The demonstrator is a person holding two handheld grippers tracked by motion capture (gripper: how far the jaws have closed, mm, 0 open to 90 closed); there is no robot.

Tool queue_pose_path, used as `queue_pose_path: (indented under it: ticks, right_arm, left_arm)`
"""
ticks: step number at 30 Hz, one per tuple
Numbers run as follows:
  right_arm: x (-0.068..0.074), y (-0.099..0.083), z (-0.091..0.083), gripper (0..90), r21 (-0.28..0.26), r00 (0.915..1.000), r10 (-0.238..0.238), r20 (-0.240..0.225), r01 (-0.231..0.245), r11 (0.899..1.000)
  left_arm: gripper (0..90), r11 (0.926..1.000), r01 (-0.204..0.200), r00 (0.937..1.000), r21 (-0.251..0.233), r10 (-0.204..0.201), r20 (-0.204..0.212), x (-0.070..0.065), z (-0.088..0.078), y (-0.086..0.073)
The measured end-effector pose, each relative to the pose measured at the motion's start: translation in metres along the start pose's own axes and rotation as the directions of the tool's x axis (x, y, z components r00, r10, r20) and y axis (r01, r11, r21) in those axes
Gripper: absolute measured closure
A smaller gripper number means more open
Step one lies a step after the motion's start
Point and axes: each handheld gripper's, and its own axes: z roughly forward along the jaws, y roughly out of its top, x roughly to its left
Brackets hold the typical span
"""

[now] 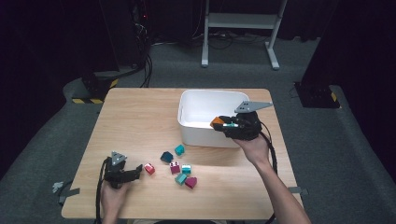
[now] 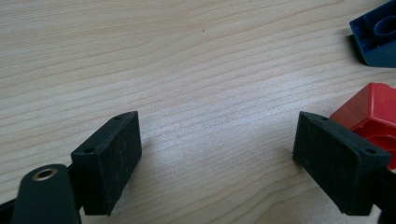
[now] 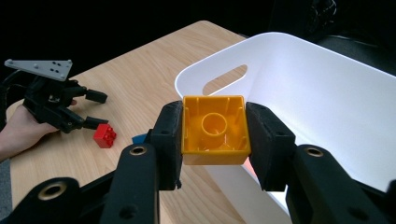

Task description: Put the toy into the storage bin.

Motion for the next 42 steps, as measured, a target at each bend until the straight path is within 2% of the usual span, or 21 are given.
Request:
queue_pose_path:
  ticks: [11, 24, 29, 42]
  right_arm:
    - [-0.026, 0.002, 0.009, 58.7, 0.019, 0.9961, 0.062, 0.062, -0.063, 0.998]
    - [-0.042, 0.002, 0.019, 58.4, 0.045, 0.9883, 0.085, 0.127, -0.091, 0.995]
    - [-0.047, 0.0, 0.023, 58.4, 0.053, 0.9851, 0.103, 0.137, -0.112, 0.992]
    - [-0.058, -0.003, 0.033, 57.7, 0.094, 0.9795, 0.106, 0.171, -0.123, 0.988]
  left_arm:
    - [15.4, 1.0, 0.0, 1.0, 0.0, 0.0, 0.0, 0.0, 0.0, 0.0]
    - [15.5, 1.0, 0.0, 1.0, 0.0, 0.0, 0.0, 0.0, 0.0, 0.0]
    - [15.5, 1.0, 0.0, 1.0, 0.0, 0.0, 0.0, 0.0, 0.0, 0.0]
    - [15.5, 1.0, 0.0, 1.0, 0.0, 0.0, 0.0, 0.0, 0.0, 0.0]
